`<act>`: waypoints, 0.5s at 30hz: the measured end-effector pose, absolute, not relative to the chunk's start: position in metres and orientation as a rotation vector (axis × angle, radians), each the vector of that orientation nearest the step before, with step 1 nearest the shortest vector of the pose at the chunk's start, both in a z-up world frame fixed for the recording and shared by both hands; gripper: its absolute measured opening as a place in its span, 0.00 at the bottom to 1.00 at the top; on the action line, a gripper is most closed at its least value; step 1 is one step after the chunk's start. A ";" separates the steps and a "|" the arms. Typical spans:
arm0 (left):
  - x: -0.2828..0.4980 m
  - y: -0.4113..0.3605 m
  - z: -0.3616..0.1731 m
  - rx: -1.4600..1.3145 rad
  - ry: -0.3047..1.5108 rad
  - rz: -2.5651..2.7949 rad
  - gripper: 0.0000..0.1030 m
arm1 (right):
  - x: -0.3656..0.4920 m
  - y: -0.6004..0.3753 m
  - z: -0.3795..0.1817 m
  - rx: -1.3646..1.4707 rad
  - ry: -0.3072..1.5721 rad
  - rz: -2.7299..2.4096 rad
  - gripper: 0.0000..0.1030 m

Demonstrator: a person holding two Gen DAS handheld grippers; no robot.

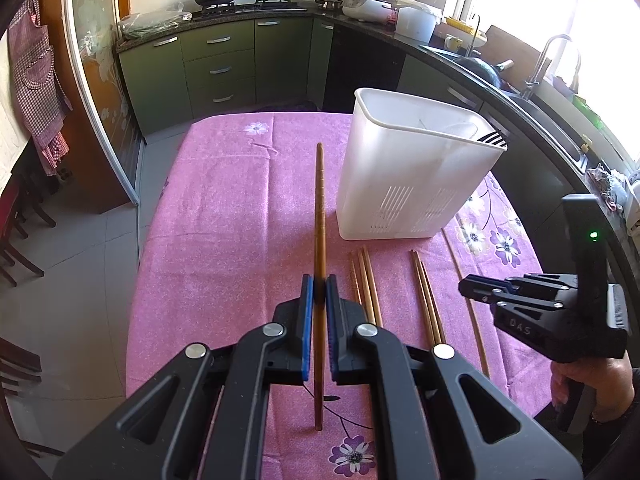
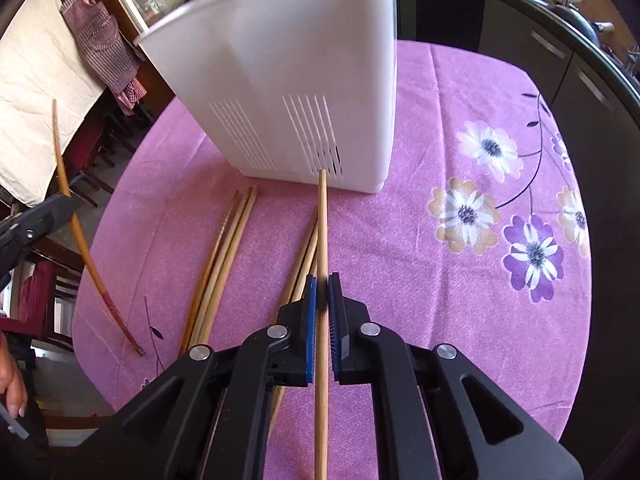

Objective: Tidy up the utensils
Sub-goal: 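Carry both chopsticks upright into the white holder and open both grippers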

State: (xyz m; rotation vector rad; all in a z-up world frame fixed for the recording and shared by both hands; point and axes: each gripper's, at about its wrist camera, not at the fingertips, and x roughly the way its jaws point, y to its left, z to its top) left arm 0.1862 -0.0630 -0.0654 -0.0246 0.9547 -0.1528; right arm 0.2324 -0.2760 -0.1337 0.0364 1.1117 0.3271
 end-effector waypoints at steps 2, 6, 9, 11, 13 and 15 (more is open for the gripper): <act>0.186 -0.062 -0.064 -0.029 0.952 -0.157 0.06 | 0.223 -0.282 -0.112 0.039 1.034 0.328 0.07; 0.184 -0.060 -0.063 -0.034 0.948 -0.160 0.06 | 0.197 -0.297 -0.071 0.050 0.861 0.318 0.06; 0.183 -0.058 -0.062 -0.035 0.943 -0.159 0.06 | 0.175 -0.314 -0.050 0.048 0.751 0.297 0.06; 0.181 -0.058 -0.060 -0.037 0.938 -0.161 0.06 | 0.163 -0.320 -0.041 0.053 0.709 0.293 0.06; 0.179 -0.057 -0.058 -0.037 0.929 -0.163 0.06 | 0.150 -0.327 -0.036 0.053 0.686 0.294 0.07; 0.176 -0.057 -0.056 -0.031 0.921 -0.169 0.06 | 0.137 -0.327 -0.033 0.038 0.665 0.291 0.06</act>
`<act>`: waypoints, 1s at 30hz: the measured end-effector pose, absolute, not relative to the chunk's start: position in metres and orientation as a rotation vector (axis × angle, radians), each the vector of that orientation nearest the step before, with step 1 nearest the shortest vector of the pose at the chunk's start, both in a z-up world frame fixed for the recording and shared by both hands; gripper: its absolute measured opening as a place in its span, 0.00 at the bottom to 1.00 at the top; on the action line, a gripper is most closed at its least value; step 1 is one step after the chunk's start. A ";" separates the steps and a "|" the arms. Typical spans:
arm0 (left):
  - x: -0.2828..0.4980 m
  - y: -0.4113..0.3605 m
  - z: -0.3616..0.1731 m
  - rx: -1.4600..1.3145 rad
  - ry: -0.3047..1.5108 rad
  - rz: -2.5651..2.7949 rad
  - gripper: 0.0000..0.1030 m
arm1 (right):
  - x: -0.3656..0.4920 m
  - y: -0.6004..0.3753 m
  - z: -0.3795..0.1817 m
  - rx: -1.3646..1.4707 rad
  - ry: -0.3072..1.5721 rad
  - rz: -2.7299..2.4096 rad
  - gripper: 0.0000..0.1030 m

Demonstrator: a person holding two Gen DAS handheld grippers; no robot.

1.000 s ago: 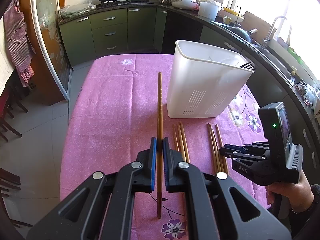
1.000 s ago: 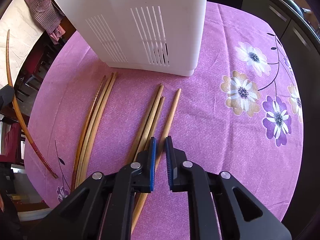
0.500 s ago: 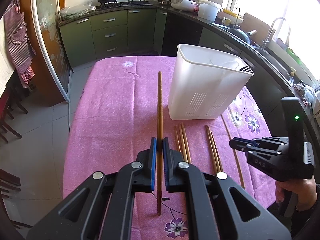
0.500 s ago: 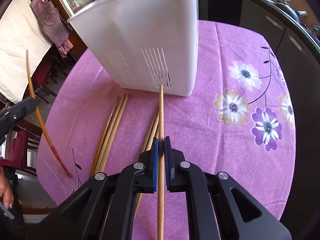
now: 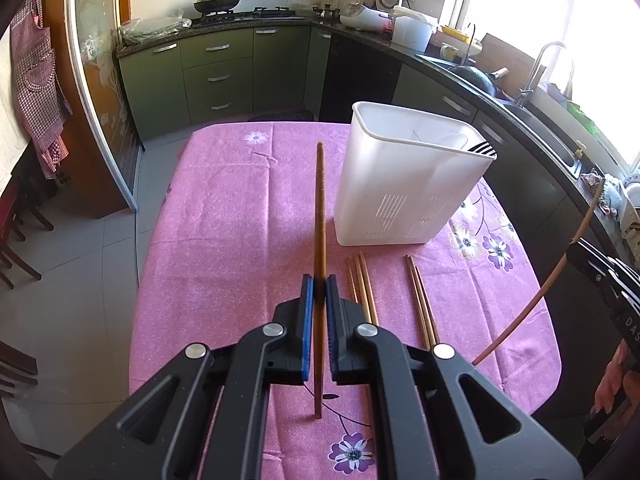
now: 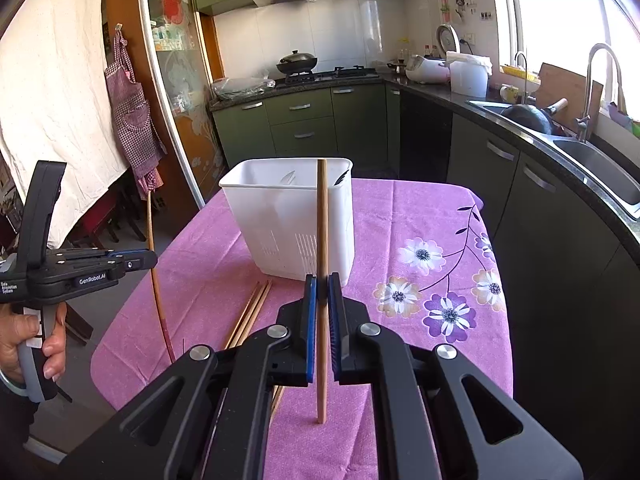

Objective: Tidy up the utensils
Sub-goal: 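Carry both chopsticks upright into the white holder and open both grippers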

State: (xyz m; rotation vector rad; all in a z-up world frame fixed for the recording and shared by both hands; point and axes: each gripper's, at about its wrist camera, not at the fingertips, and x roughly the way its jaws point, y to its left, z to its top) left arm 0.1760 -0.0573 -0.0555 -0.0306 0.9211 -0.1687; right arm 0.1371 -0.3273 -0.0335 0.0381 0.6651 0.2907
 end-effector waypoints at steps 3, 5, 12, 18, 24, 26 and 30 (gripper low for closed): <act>0.172 -0.058 -0.053 -0.021 0.914 -0.174 0.06 | 0.122 -0.330 -0.030 0.031 0.653 0.291 0.06; 0.170 -0.059 -0.051 -0.017 0.911 -0.180 0.06 | 0.114 -0.330 -0.026 0.031 0.655 0.296 0.06; 0.162 -0.062 -0.044 0.000 0.893 -0.195 0.06 | 0.107 -0.330 -0.025 0.034 0.651 0.306 0.06; 0.160 -0.064 -0.040 0.008 0.885 -0.202 0.06 | 0.111 -0.330 -0.023 0.037 0.646 0.307 0.06; 0.163 -0.066 -0.034 0.013 0.876 -0.208 0.06 | 0.115 -0.327 -0.016 0.038 0.638 0.317 0.06; 0.164 -0.068 -0.031 0.018 0.870 -0.209 0.06 | 0.117 -0.326 -0.012 0.038 0.634 0.324 0.06; 0.167 -0.072 -0.020 0.028 0.855 -0.215 0.06 | 0.121 -0.325 0.003 0.041 0.611 0.331 0.06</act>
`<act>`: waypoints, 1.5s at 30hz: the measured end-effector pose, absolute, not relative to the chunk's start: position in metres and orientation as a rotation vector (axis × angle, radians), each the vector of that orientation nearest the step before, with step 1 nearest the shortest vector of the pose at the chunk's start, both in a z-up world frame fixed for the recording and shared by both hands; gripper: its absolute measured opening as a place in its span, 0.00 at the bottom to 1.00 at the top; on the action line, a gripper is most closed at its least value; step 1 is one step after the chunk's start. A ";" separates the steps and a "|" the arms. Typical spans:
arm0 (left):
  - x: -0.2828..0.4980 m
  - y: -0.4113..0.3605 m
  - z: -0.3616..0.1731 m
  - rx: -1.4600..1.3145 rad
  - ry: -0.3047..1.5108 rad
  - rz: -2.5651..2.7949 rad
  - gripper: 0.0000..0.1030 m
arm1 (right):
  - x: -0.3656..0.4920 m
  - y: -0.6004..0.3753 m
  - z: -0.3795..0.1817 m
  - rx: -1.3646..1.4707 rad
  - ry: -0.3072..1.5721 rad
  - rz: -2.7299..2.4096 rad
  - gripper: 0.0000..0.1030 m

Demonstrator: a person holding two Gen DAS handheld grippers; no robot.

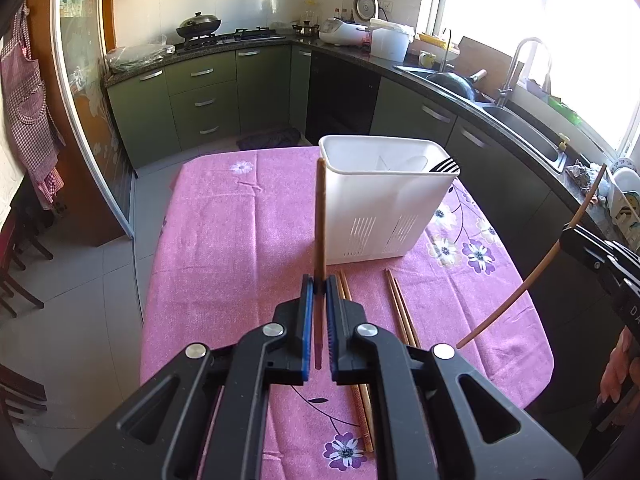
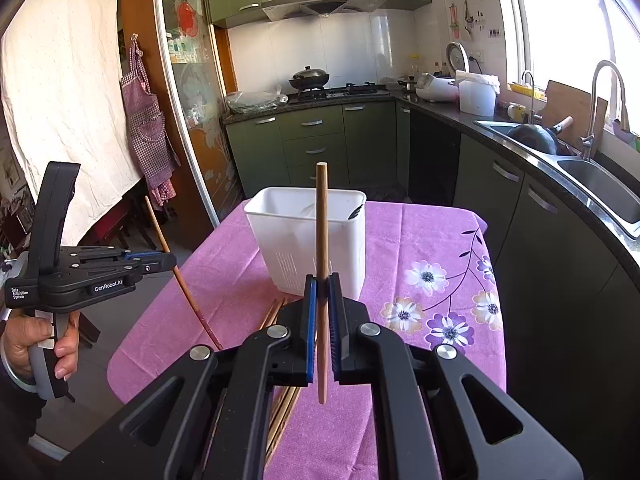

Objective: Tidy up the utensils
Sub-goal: 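Carry both chopsticks upright into the white holder and open both grippers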

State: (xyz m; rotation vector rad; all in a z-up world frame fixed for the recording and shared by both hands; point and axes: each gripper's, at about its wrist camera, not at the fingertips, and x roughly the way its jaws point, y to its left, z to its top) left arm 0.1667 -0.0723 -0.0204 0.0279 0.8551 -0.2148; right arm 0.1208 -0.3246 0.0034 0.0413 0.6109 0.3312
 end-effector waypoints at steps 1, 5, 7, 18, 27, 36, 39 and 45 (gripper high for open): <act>0.168 -0.073 -0.017 0.030 0.850 -0.216 0.06 | 0.122 -0.325 0.008 0.042 0.602 0.331 0.06; 0.173 -0.076 0.001 0.023 0.842 -0.238 0.06 | 0.130 -0.328 0.032 0.063 0.565 0.332 0.06; 0.177 -0.077 0.012 0.020 0.829 -0.241 0.06 | 0.134 -0.331 0.045 0.076 0.544 0.329 0.07; 0.200 -0.087 0.089 -0.003 0.712 -0.264 0.06 | 0.170 -0.341 0.113 0.151 0.422 0.319 0.07; 0.215 -0.098 0.125 -0.023 0.628 -0.265 0.06 | 0.229 -0.349 0.125 0.213 0.373 0.251 0.07; 0.252 -0.118 0.115 0.002 0.582 -0.214 0.06 | 0.268 -0.346 0.084 0.218 0.450 0.247 0.07; 0.267 -0.124 0.090 0.013 0.656 -0.204 0.06 | 0.273 -0.342 0.072 0.201 0.473 0.255 0.07; 0.285 -0.123 0.048 0.036 0.768 -0.169 0.06 | 0.274 -0.333 0.050 0.179 0.515 0.270 0.07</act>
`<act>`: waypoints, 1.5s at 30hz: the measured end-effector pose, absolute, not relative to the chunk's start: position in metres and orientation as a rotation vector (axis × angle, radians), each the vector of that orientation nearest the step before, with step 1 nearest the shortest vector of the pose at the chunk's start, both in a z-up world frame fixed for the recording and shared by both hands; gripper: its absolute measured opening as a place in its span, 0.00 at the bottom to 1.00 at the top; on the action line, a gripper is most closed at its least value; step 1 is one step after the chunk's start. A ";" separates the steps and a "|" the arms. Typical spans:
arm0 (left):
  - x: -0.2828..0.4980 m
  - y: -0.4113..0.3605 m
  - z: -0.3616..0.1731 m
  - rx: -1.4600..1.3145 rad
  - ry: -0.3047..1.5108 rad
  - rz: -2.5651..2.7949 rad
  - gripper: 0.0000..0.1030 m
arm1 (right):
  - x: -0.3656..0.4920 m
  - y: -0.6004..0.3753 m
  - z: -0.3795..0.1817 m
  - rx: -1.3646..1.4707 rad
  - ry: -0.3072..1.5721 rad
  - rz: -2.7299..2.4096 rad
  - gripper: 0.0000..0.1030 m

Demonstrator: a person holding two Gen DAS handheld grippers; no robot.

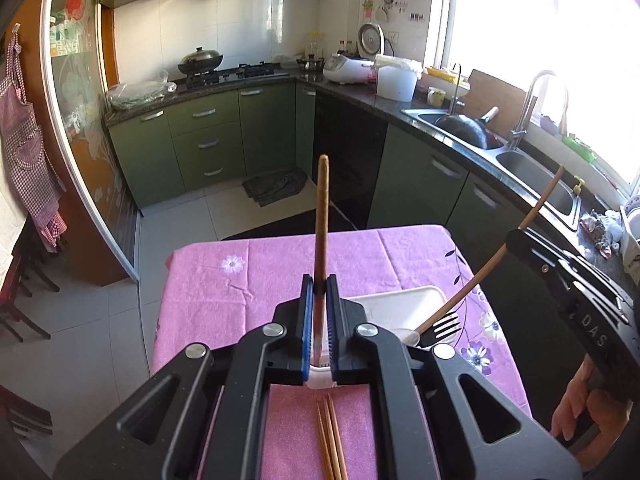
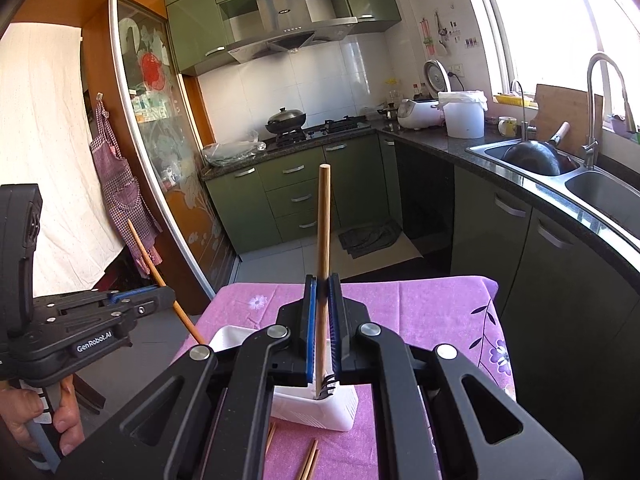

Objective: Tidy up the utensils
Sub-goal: 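Carry both chopsticks upright into the white holder and open both grippers, then move both grippers back to the remaining chopsticks on the table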

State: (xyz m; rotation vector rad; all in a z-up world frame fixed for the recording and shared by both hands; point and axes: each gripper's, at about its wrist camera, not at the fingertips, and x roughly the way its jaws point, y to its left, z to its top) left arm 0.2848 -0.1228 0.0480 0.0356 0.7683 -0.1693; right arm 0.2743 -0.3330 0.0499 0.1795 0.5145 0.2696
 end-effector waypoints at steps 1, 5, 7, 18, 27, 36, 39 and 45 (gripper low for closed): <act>0.286 -0.122 0.045 0.034 0.778 -0.167 0.06 | 0.275 -0.333 0.048 0.181 0.516 0.271 0.07; 0.282 -0.118 0.043 0.041 0.776 -0.163 0.07 | 0.271 -0.333 0.050 0.176 0.511 0.276 0.07; 0.280 -0.115 0.047 0.037 0.771 -0.165 0.08 | 0.266 -0.332 0.053 0.172 0.504 0.279 0.08; 0.232 -0.090 0.029 0.002 0.857 -0.221 0.13 | 0.200 -0.345 0.059 0.143 0.482 0.284 0.11; 0.212 -0.087 -0.077 -0.051 1.163 -0.290 0.15 | 0.175 -0.357 -0.024 0.072 0.723 0.236 0.19; 0.226 -0.101 -0.131 -0.058 1.294 -0.253 0.15 | 0.186 -0.364 -0.094 0.056 0.896 0.233 0.19; 0.234 -0.105 -0.142 -0.044 1.326 -0.232 0.15 | 0.188 -0.364 -0.100 0.055 0.908 0.239 0.19; 0.247 -0.110 -0.159 -0.026 1.359 -0.201 0.14 | 0.191 -0.362 -0.102 0.061 0.916 0.247 0.23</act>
